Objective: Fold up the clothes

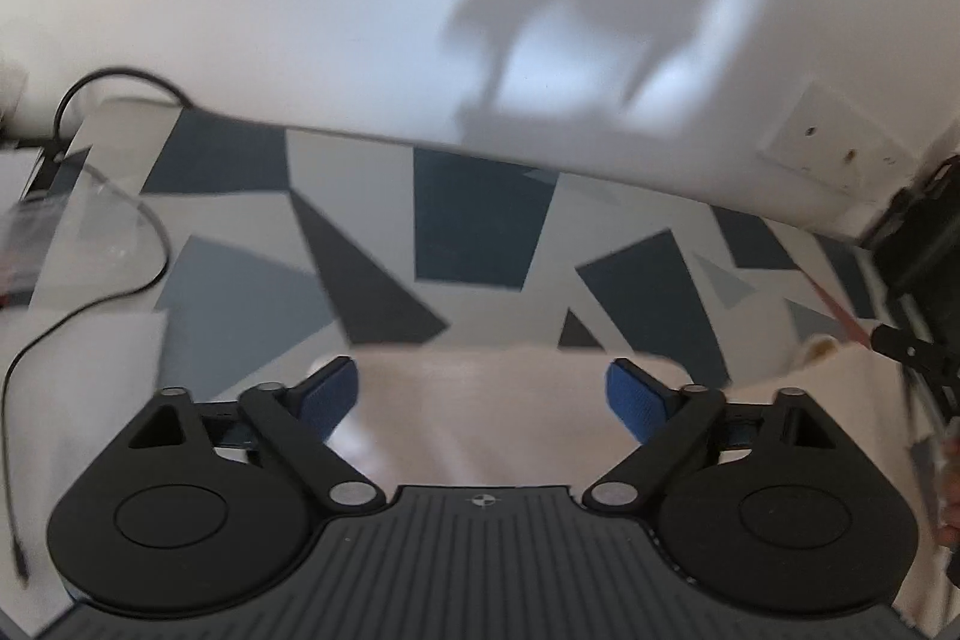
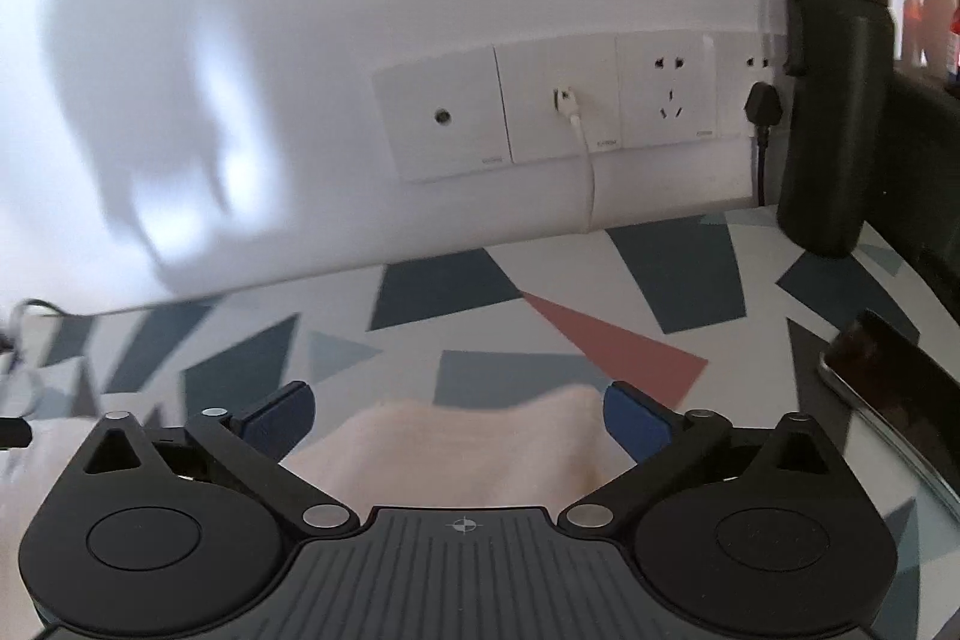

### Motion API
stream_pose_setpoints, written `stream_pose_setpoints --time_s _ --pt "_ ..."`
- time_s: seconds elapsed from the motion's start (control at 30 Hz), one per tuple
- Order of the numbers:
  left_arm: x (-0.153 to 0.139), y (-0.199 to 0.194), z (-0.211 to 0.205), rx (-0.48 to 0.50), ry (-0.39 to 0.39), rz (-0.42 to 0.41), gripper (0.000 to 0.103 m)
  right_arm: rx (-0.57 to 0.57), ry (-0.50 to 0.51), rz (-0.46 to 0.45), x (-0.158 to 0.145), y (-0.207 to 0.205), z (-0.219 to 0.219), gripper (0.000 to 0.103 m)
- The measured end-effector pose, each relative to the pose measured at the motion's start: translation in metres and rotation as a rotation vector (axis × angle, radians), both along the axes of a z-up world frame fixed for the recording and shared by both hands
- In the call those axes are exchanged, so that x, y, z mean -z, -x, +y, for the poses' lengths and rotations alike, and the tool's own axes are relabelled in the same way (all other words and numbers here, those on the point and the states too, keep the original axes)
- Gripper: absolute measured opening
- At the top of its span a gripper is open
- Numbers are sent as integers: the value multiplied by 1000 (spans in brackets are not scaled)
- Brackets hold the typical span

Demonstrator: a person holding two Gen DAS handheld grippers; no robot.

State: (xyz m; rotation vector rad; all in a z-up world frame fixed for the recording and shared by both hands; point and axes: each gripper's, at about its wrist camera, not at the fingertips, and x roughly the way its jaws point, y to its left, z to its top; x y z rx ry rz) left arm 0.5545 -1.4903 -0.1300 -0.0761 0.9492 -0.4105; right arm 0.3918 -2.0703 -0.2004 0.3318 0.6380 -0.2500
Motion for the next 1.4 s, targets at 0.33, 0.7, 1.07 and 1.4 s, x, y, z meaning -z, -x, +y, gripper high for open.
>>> stream_pose_setpoints --time_s 0.33,0.7,1.07,1.4 --pt "-9 70 49 28 74 78 96 53 -43 51 10 78 4 102" --pt "1 115 57 44 15 116 28 41 -43 87 16 89 14 102" --pt "12 125 66 17 -47 103 94 7 -62 123 25 82 14 102" --pt "16 71 43 45 16 131 100 28 -163 147 40 53 8 102"
